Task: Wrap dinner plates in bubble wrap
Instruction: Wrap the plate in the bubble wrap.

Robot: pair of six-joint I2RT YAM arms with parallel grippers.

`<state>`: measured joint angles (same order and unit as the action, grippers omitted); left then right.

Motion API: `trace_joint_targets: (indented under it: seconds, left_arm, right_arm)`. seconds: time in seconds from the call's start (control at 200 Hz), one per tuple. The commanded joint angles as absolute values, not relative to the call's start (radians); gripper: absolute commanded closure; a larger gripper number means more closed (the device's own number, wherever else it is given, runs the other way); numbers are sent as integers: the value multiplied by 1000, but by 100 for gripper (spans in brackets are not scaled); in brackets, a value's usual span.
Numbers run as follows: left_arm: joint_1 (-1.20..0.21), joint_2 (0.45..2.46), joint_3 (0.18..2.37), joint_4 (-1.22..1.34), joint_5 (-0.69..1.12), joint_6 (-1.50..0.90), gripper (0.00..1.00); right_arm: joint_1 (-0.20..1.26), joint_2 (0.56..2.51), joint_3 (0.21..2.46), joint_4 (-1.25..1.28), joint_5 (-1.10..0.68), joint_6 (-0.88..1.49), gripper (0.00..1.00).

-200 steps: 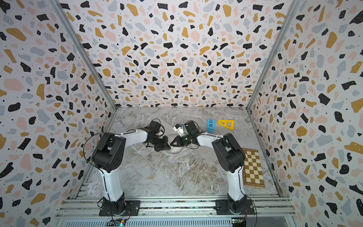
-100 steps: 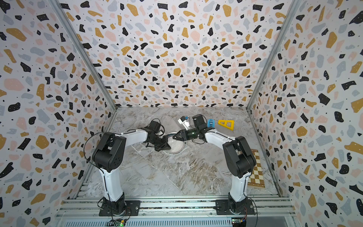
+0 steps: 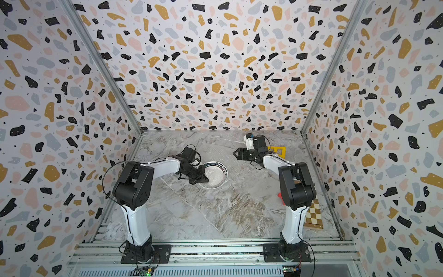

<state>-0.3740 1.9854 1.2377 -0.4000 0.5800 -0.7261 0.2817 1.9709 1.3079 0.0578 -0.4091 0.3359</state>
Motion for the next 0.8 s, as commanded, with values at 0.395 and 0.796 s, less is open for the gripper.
trace_joint_targets:
  seconds: [0.395, 0.796]
  left_arm:
    - [-370, 2023, 1242, -413, 527, -724, 96]
    - [-370, 2028, 1249, -411, 531, -726, 96]
  right_arm:
    - [284, 2166, 1499, -56, -218, 477, 17]
    - [293, 2177, 1450, 80, -484, 555, 35]
